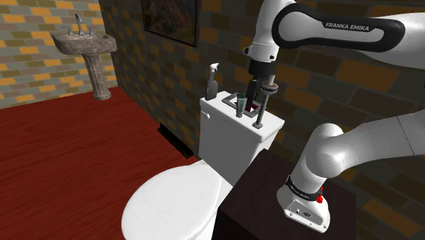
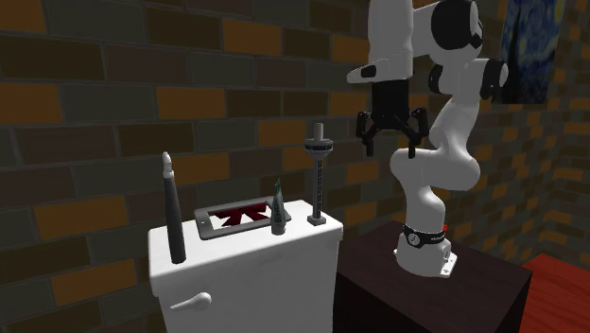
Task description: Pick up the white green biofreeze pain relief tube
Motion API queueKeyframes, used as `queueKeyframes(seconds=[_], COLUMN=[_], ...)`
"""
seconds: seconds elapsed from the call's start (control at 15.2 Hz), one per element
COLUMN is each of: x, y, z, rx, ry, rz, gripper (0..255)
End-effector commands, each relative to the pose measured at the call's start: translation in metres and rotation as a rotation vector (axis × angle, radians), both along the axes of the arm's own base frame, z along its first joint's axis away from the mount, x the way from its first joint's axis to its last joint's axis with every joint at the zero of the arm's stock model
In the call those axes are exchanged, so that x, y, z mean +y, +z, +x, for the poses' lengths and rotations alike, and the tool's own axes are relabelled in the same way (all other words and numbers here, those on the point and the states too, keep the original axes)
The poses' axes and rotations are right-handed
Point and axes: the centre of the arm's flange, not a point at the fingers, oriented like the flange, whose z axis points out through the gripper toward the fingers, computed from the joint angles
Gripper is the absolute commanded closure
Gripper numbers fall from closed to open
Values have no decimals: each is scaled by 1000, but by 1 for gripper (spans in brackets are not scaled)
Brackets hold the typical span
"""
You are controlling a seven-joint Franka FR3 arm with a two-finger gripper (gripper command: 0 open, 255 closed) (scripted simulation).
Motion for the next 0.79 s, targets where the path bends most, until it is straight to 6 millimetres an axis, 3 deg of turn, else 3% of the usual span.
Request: queueKeyframes(seconds=[0.0,0.73], x=[0,-108], y=[0,-42], z=[0,68], rx=[0,-53], ry=[0,169], rz=[0,-58], gripper=[0,0])
